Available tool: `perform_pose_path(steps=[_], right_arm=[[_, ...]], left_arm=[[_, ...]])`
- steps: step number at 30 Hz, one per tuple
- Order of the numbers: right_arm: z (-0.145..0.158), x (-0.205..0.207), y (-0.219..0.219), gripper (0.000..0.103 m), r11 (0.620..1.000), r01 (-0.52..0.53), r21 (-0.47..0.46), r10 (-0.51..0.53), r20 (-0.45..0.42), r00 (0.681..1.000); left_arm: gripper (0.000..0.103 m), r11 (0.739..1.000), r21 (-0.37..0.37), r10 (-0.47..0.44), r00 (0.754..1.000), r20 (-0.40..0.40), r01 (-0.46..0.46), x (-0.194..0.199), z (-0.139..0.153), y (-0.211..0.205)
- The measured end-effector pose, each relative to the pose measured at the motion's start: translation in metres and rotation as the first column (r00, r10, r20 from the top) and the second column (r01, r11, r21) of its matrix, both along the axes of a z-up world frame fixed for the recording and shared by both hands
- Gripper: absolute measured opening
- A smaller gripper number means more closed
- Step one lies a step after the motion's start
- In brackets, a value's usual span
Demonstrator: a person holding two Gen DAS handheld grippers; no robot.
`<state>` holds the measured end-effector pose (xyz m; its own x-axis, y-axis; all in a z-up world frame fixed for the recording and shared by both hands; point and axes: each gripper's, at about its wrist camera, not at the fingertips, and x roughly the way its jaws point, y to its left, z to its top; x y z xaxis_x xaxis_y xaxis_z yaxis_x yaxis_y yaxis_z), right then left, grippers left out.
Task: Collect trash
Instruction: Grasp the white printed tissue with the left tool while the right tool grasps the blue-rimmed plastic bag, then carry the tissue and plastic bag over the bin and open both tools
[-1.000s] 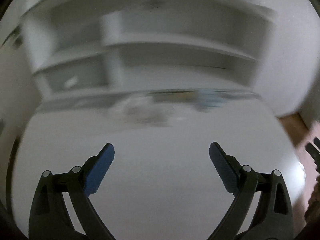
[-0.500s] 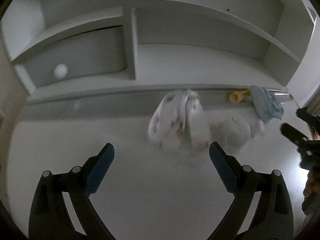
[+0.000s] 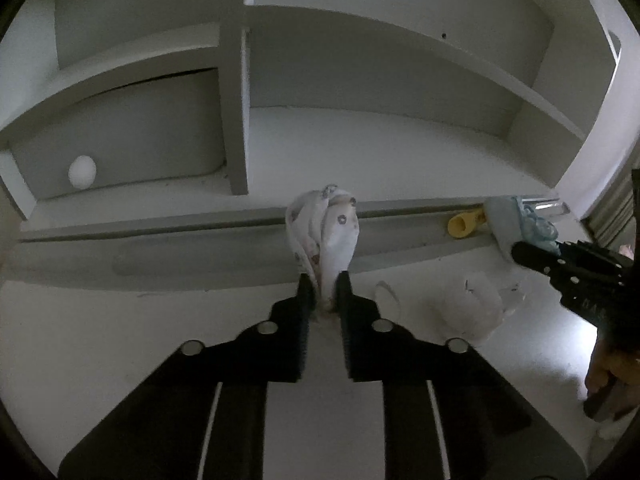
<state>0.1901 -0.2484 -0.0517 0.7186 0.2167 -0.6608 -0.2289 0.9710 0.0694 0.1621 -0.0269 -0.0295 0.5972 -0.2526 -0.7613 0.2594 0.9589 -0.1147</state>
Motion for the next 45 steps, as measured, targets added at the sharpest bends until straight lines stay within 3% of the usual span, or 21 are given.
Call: perform_pose_path(steps=[4,7,18,26,30,35,38,40,43,45], right_arm=[[0.009,-0.005,-0.011,0.021,0.999,0.038,0.025,-0.04,0.056,0.998],[0.015,-0.011,-0.019,0.021,0.998,0.059,0.039,-0.062,0.081,0.995],[0.003,0.001,-0.002,0.021,0.999,0.014,0.032,-0.015,0.025,1.0],[0.008,0.0,-0.007,0.021,0.998,0.027,0.052,-0.028,0.031,0.999],[0.028,-0.03,-0.022,0.021,0.99,0.014,0.138,-0.023,0.063,0.998],[0.053,-0.101,-0.072,0.021,0.978,0.072,0.197,-0.094,0.108,0.99],[0.061,-0.16,-0.114,0.021,0.965,0.144,0.221,-0.174,0.125,0.977],[0.062,-0.197,-0.141,0.019,0.951,0.203,0.232,-0.235,0.118,0.965],[0.047,-0.271,-0.2,0.018,0.896,0.355,0.268,-0.383,0.061,0.922],[0.031,-0.31,-0.234,0.018,0.849,0.447,0.284,-0.468,0.008,0.884]], left_arm=[[0.01,1.0,0.0,0.02,0.998,0.06,-0.02,-0.008,0.007,0.006],[0.01,0.999,-0.001,0.034,0.998,0.061,-0.034,-0.01,0.006,0.007],[0.01,1.0,0.007,0.03,0.999,0.04,-0.031,-0.002,0.002,-0.002],[0.008,0.998,-0.042,0.052,0.995,0.082,-0.049,-0.001,0.022,0.015],[0.008,0.998,-0.062,0.014,0.992,0.125,-0.006,-0.026,0.047,-0.002],[0.008,0.987,-0.069,-0.13,0.976,0.176,0.144,-0.081,0.076,-0.063],[0.008,0.955,-0.088,-0.265,0.946,0.186,0.285,-0.12,0.082,-0.123],[0.008,0.912,-0.105,-0.377,0.91,0.172,0.398,-0.148,0.082,-0.172],[0.008,0.815,-0.123,-0.551,0.823,0.134,0.566,-0.201,0.071,-0.247],[0.008,0.74,-0.137,-0.651,0.752,0.101,0.659,-0.237,0.058,-0.296]])
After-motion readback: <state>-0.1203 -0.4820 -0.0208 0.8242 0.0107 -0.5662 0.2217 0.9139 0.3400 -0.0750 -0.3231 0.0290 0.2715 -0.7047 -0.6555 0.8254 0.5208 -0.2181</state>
